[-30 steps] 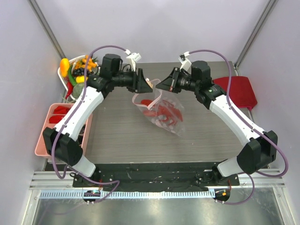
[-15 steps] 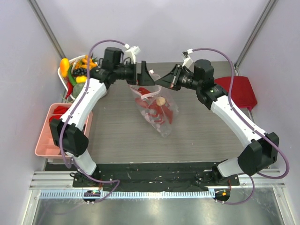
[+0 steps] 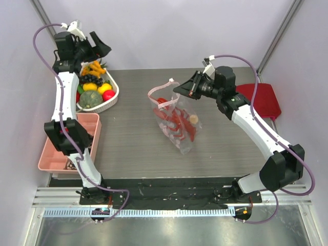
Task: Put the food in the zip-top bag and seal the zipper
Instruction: Place the fake vegetable in the zipper food storage bag, then pick up the fake fruit from the bin.
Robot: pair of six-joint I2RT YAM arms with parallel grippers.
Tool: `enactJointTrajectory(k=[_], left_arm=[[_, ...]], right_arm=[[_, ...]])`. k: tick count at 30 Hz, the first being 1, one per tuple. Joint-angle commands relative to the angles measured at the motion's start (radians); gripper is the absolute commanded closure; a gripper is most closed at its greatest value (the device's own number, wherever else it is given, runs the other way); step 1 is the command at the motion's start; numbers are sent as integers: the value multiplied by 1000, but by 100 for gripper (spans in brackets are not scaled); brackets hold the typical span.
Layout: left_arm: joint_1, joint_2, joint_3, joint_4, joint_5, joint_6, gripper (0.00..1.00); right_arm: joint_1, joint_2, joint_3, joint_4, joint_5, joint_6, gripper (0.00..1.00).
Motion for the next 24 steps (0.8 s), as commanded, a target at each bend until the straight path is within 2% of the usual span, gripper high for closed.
enactJointTrajectory(k=[1,3,4,5,7,8,15,16,17,19,20,24], left_arm=[[46,171,171,-57,-170,158,12],[64,219,226,-151,-183,246,11],[70,240,254,-177,-176,362,9],[78,262,257,-218,-183,405,7],[84,267,218,-222,-244,538,3],[87,267,199,-200,-258,559,2],[105,305,111,-160,-263,847,3],[107,311,108,-171,-256,888,3],[104,316,110,-183,-237,995,3],[109,313,85,-176,-223,1062,4],[109,311,78,-189,-198,1173,4],[105,313,55,-229,-183,1338,6]], right_arm=[[-2,-38,8,63,8,-32,99],[-2,-38,2,62,10,-43,99],[-2,-40,-1,62,10,-47,99],[-2,-40,-4,62,10,-47,99],[-2,-40,-14,62,8,-50,99],[-2,-40,-17,62,10,-54,99],[-4,-31,-31,65,-1,-63,99],[-4,-26,-31,65,-4,-63,99],[-5,-25,-29,65,-6,-61,99],[-8,-18,-26,65,-12,-58,99],[-8,-17,-26,65,-12,-60,99],[-10,-11,-29,65,-15,-52,99]])
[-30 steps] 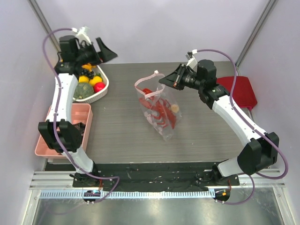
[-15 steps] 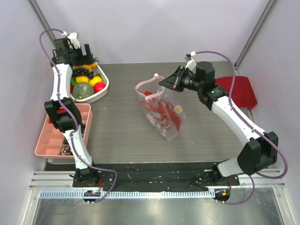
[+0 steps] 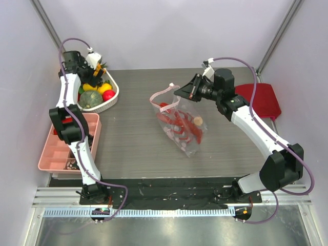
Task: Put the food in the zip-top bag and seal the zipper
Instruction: Pick up the fake fruit from the bin.
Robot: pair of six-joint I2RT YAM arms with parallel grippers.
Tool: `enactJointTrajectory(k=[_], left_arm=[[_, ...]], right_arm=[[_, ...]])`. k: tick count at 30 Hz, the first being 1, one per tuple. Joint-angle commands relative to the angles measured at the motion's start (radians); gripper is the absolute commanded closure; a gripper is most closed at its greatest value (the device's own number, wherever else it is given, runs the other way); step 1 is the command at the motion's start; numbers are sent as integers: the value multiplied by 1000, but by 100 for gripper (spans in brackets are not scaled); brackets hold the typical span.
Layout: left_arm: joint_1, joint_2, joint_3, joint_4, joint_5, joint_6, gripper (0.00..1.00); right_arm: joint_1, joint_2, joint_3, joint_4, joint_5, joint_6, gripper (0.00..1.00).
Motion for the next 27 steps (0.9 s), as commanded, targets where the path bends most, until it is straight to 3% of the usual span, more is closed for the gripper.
enactJointTrajectory(k=[1,6,19,22,27], left_arm=[[2,3,-7,-33,28,300,6],[1,32,-2,-50,-7,446,6],[-21,74,-82,123,-41,547,6],[-22,92,-79,140,-41,551,10],[-22,124,-48,140,-58,567,25]], right_arm=[[-5,-11,8,65,-14,-6,99],[-8,-5,5,66,-16,8,99],[-9,29,3,71,-31,37,99],[-12,33,8,71,-33,38,99],[-15,40,11,71,-33,40,99]])
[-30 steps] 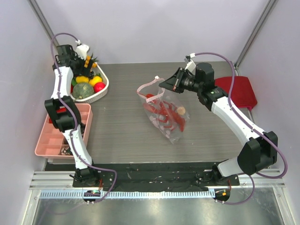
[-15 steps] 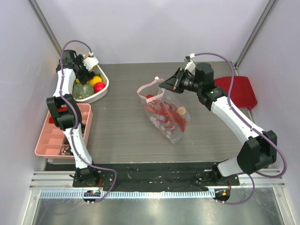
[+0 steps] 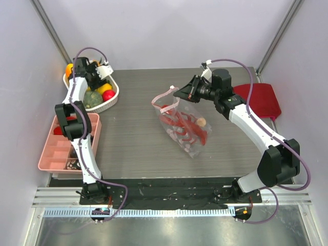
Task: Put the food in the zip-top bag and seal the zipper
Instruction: Pick up the fake fruit from the bin.
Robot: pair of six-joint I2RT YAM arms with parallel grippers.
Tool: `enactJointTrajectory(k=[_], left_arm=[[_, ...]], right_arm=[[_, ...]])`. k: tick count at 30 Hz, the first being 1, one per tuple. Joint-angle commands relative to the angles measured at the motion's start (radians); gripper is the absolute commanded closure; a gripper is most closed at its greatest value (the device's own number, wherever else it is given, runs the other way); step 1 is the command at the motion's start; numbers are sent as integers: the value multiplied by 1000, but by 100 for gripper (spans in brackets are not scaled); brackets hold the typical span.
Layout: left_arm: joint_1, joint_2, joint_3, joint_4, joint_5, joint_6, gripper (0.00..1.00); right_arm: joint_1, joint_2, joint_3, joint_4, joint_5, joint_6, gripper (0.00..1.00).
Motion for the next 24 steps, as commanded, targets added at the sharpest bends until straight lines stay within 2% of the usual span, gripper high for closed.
enactJointTrajectory(k=[1,7,8,10,13,14,17,24], left_arm=[[7,41,21,6,-26,39,27],[5,46,28,-7,-21,53,49],[7,39,28,-13,-21,53,56],[7,27,24,-27,-17,50,62],[7,-13,1,-30,-13,47,79],[7,-36,-14,-23,-13,33,88],[10,-86,-40,-15,-4,21,98],[16,-181,-70,-9,23,-20,100]], right_arm=[[-6,-5,15,68,-16,11,99],[-9,6,19,68,-18,14,99],[-9,4,21,68,-18,14,99],[-7,7,24,66,-19,12,99],[-9,9,27,68,-19,12,99],[-9,9,27,66,-21,12,99],[-9,6,27,68,-21,12,99],[-9,-10,16,68,-18,5,99]])
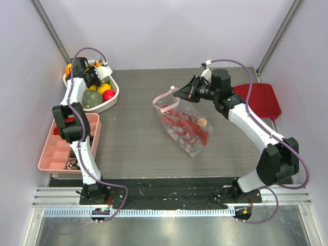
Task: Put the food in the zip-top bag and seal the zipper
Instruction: Pick up the fake fruit from the bin.
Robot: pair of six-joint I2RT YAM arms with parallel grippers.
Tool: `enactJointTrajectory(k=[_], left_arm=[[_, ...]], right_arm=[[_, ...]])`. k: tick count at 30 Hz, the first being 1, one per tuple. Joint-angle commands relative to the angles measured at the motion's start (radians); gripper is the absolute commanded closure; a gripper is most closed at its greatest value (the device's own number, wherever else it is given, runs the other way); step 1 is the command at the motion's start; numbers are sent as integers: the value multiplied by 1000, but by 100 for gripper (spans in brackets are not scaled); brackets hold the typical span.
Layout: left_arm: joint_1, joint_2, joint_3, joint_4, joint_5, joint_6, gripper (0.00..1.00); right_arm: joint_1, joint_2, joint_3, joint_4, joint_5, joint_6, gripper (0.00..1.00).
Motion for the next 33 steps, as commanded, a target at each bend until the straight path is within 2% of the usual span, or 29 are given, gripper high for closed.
enactJointTrajectory(k=[1,6,12,19,22,25,26,29,30,32,33], left_arm=[[16,-124,2,-10,34,-40,100],[20,-158,8,-30,38,-51,100],[22,-250,57,-29,129,-245,100],[7,-394,121,-18,329,-651,100],[-7,-459,115,20,370,-787,100],[-21,-515,94,86,454,-991,100],[-30,-529,86,107,504,-1105,100],[-65,-572,57,187,544,-1247,100],[-79,-590,37,227,564,-1325,100],[-128,-606,22,241,563,-1365,100],[-144,-615,-10,276,563,-1434,100]], right_arm=[[-3,-26,15,63,-13,-1,99],[-5,-34,15,63,-14,-2,99],[-3,-31,27,90,-24,4,99],[-3,-4,47,172,-39,82,99],[7,24,82,235,-50,143,99],[12,42,105,343,-59,228,99],[11,53,108,365,-65,269,99],[11,58,105,367,-76,260,99],[9,56,80,356,-76,249,99],[7,56,43,353,-73,234,99],[7,58,4,359,-71,240,99]])
